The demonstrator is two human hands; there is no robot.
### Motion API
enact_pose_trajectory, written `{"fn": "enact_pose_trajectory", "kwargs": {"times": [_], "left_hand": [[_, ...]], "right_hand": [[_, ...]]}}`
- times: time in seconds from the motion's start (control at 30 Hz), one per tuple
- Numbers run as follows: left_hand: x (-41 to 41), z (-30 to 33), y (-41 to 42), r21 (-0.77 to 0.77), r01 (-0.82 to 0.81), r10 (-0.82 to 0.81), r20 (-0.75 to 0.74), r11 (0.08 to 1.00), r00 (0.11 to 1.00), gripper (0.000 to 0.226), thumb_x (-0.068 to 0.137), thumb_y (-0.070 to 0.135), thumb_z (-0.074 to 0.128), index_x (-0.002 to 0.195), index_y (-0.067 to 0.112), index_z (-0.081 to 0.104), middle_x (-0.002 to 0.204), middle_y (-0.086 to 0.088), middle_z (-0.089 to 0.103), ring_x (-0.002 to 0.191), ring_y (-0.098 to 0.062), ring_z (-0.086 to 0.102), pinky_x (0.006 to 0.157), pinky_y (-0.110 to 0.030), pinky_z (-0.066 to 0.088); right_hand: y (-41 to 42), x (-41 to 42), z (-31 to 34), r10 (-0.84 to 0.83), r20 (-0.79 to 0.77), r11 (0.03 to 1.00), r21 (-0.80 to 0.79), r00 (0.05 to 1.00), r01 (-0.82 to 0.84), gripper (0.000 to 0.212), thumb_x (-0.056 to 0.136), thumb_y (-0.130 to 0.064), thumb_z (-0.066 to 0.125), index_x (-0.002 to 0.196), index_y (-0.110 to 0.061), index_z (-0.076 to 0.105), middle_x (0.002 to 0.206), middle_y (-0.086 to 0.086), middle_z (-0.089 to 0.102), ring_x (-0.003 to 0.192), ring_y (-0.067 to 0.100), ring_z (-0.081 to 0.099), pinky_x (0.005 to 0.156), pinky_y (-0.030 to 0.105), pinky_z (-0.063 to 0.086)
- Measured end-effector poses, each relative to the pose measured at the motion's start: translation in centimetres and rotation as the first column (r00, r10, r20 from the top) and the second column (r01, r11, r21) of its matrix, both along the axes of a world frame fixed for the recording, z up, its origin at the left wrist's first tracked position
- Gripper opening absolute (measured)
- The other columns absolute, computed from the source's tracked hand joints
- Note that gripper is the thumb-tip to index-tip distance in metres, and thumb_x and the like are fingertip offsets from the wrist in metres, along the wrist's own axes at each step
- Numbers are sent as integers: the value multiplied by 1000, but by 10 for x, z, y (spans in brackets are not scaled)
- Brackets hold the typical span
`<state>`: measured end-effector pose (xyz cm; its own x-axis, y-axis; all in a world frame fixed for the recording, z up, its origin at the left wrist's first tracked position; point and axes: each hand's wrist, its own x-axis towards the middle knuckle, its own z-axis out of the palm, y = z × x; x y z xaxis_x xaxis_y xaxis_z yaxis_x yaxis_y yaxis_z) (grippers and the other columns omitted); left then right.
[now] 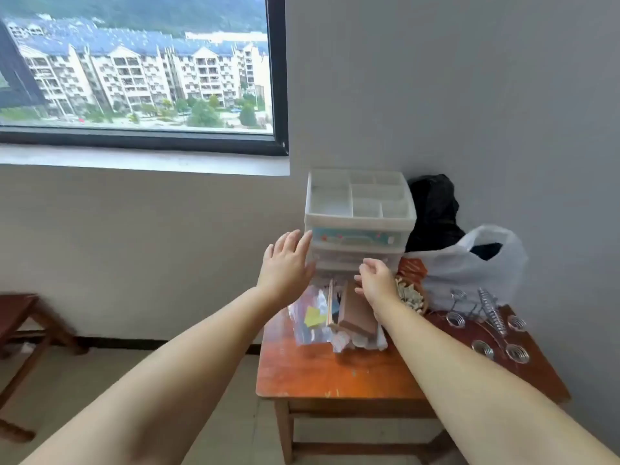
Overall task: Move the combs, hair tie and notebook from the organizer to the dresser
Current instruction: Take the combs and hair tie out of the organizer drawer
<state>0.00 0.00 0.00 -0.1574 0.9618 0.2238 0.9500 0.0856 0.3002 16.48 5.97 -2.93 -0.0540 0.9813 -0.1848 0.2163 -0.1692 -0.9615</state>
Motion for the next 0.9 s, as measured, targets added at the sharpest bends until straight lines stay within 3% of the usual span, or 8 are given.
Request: {"fn": "enact_pose_trajectory", "kwargs": {"times": [0.07, 0.17, 0.33, 0.53, 0.63, 0.9], "left_hand": [[-13, 6, 32, 7, 22, -22, 12, 1000, 1000, 52, 95, 26, 35, 145, 20, 19, 154, -8, 23, 143, -25, 15, 116, -42, 17], [-24, 11, 74, -9, 94, -94, -24, 996, 995, 50, 93, 14, 34, 142, 18, 27, 154, -11, 23, 143, -27, 15, 115, -42, 17], [-38, 9, 107, 79, 176, -175, -22, 981, 984, 32, 95, 21, 40, 122, 22, 58, 137, -5, 50, 128, -31, 35, 99, -44, 36], [-45, 6, 121, 140, 237, -235, -30, 961, 971, 28, 90, 12, 52, 112, 22, 65, 119, -2, 62, 110, -33, 41, 83, -45, 42], [-45, 5, 119, 167, 245, -250, 10, 955, 968, 27, 89, 11, 53, 110, 21, 67, 117, -3, 63, 107, -34, 41, 83, -46, 44], [-48, 6, 116, 141, 267, -280, 83, 953, 956, 31, 94, 11, 44, 116, 18, 64, 125, -4, 60, 115, -33, 39, 92, -44, 44]], "right_hand": [[31, -19, 1, -112, -227, 987, -142, 968, 81, 31, 95, -15, 39, 123, -13, 49, 105, 5, 57, 89, 20, 59, 64, 31, 53], [61, -43, 5, -317, -460, 921, -360, 829, 152, 20, 93, -13, 42, 109, -13, 53, 87, 4, 59, 75, 18, 60, 58, 31, 50], [76, -56, 7, -527, -626, 819, -555, 575, 146, 13, 89, -10, 43, 88, -9, 56, 78, 6, 60, 65, 16, 59, 45, 20, 49], [51, -51, -8, -563, -591, 810, -534, 577, 243, 17, 86, -1, 40, 91, -10, 54, 74, 6, 59, 62, 15, 56, 52, 23, 47], [27, -48, -11, -556, -570, 820, -498, 605, 283, 18, 86, -1, 40, 82, -10, 56, 72, 6, 61, 64, 14, 56, 59, 25, 46], [-24, -36, -21, -624, -531, 768, -553, 573, 324, 20, 84, -1, 43, 76, -10, 58, 64, 5, 63, 51, 11, 59, 48, 22, 48]]}}
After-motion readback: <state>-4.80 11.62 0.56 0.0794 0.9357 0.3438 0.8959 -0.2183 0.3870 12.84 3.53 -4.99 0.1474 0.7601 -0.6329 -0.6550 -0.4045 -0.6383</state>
